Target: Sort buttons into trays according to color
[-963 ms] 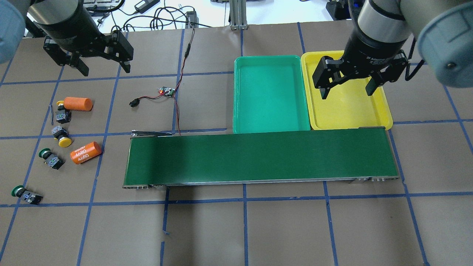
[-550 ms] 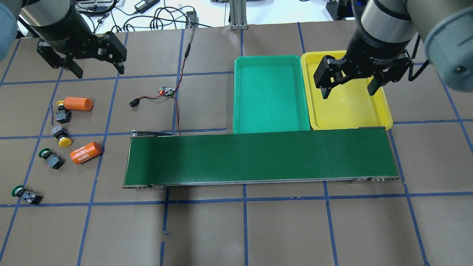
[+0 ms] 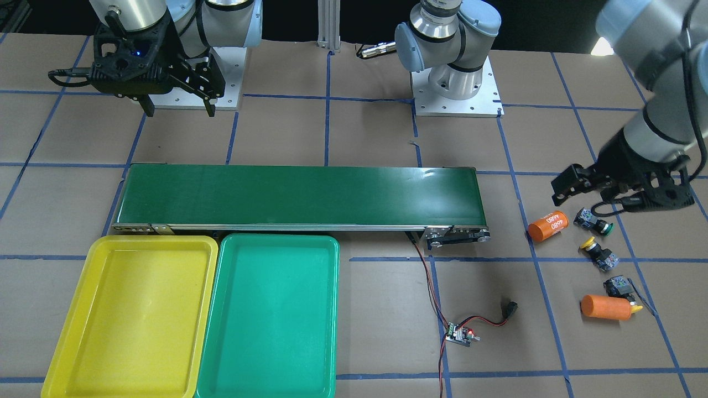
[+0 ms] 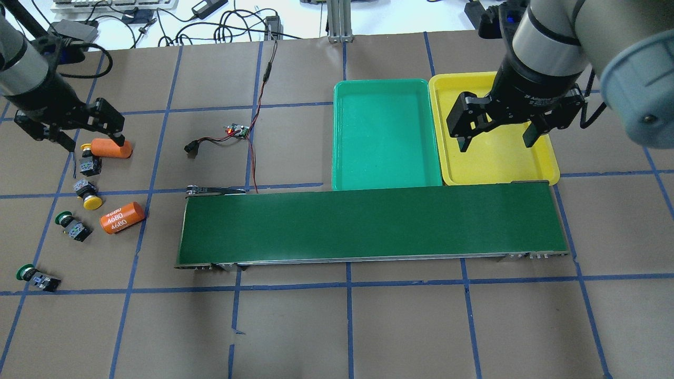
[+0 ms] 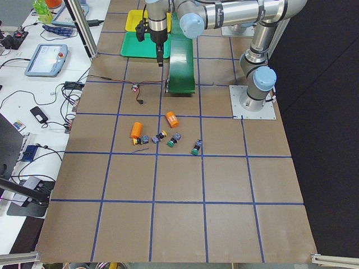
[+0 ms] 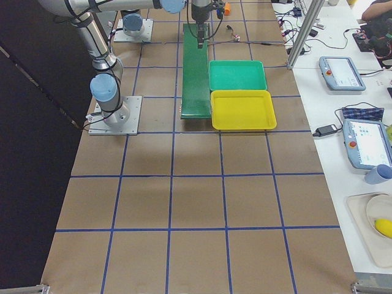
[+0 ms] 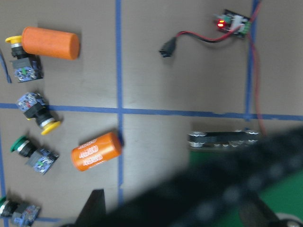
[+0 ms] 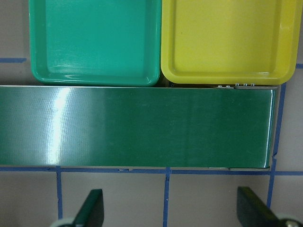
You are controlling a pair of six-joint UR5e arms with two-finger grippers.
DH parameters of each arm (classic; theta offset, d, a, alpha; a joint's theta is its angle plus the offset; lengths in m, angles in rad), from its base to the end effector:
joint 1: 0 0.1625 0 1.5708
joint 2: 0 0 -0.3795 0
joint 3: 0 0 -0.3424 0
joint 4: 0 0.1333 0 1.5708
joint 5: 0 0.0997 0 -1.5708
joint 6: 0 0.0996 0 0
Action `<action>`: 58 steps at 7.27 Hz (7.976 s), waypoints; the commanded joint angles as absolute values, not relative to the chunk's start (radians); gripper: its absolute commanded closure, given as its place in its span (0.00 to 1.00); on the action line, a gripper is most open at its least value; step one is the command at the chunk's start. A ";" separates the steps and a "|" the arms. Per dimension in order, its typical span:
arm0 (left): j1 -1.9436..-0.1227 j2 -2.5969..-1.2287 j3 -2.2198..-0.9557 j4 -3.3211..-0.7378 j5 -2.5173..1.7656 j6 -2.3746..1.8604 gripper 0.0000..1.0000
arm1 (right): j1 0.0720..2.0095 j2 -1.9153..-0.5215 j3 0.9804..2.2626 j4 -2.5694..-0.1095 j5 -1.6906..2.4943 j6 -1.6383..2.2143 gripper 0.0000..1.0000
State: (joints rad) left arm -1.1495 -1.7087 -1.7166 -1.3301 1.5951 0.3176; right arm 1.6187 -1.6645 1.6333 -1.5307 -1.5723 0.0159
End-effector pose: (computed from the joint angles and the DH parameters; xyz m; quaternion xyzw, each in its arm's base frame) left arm 0.0753 -0.4881 0.3388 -0.0516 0.9984 0.0244 0.0036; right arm 0.1524 -0.3987 0.4505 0.0160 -0.9999 -0.0044 0.0009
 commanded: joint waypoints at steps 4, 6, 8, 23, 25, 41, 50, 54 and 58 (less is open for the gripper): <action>-1.037 -1.821 -1.967 -0.991 1.595 0.438 0.00 | 1.618 -1.646 1.617 -1.535 -1.586 0.008 0.00; -1.019 -1.861 -1.956 -0.989 1.594 0.431 0.00 | 1.612 -1.616 1.571 -1.539 -1.575 0.008 0.00; -1.006 -1.882 -1.954 -0.988 1.592 0.360 0.00 | 1.612 -1.571 1.520 -1.531 -1.575 0.011 0.00; -1.006 -1.925 -1.942 -0.989 1.534 0.265 0.00 | 1.614 -1.568 1.529 -1.532 -1.575 0.021 0.00; -1.005 -1.925 -1.947 -0.989 1.537 0.268 0.00 | 1.614 -1.568 1.528 -1.532 -1.575 0.020 0.00; -1.011 -1.886 -1.968 -1.008 1.558 0.149 0.82 | 1.612 -1.568 1.531 -1.532 -1.575 0.021 0.00; -1.454 -1.609 -2.081 -1.172 1.539 0.216 0.96 | 1.609 -1.565 1.532 -1.532 -1.575 0.021 0.00; -1.454 -1.652 -2.077 -1.140 1.536 0.126 0.00 | 1.609 -1.565 1.534 -1.532 -1.575 0.021 0.00; -1.454 -1.648 -2.008 -1.158 1.499 0.069 0.00 | 1.611 -1.563 1.552 -1.520 -1.585 0.012 0.00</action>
